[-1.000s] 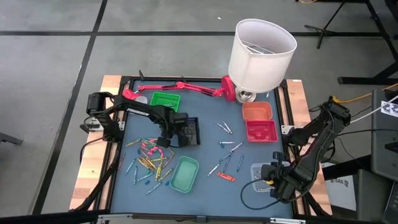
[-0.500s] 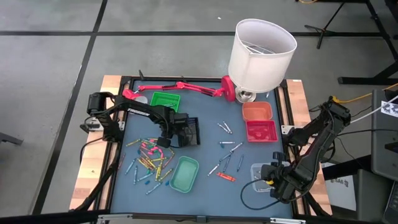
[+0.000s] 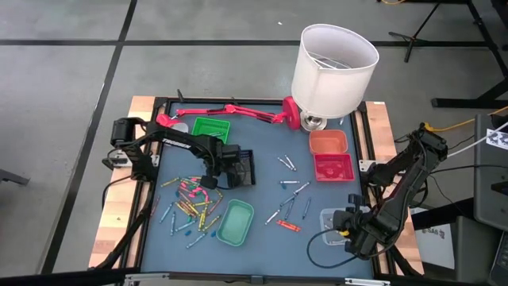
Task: Sort crayons
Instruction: Put the blue green crayon into the green bin
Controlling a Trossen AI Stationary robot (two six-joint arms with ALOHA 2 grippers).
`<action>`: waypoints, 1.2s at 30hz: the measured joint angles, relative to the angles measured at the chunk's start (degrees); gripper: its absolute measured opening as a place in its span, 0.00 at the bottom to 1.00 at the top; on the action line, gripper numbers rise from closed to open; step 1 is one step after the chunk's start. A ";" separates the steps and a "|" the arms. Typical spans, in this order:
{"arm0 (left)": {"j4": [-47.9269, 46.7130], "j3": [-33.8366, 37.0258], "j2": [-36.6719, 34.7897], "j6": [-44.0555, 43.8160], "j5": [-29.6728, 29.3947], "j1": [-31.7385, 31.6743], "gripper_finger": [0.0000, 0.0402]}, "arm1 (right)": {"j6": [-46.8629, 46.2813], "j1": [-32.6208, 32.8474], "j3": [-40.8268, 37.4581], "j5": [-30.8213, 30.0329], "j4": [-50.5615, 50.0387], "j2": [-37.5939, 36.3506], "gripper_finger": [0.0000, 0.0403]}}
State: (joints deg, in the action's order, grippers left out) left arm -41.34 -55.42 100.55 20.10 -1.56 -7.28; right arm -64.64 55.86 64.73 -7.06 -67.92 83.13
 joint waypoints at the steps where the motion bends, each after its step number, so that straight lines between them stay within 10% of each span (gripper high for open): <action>1: 0.00 0.00 0.00 -0.01 -0.04 -0.01 0.05 | 0.00 0.00 0.00 0.00 0.42 0.00 0.35; 26: -4.22 0.24 -15.99 -9.24 1.97 0.16 0.02 | 16.81 -13.54 0.02 3.58 3.93 0.00 0.35; 36: -3.85 0.11 -27.41 -13.97 -14.98 -0.49 0.02 | 27.84 -23.05 0.02 -3.93 4.43 0.00 0.35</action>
State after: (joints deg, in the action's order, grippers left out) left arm -45.20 -55.31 73.15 6.13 -16.54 -7.77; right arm -36.81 32.80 64.75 -10.99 -63.48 83.13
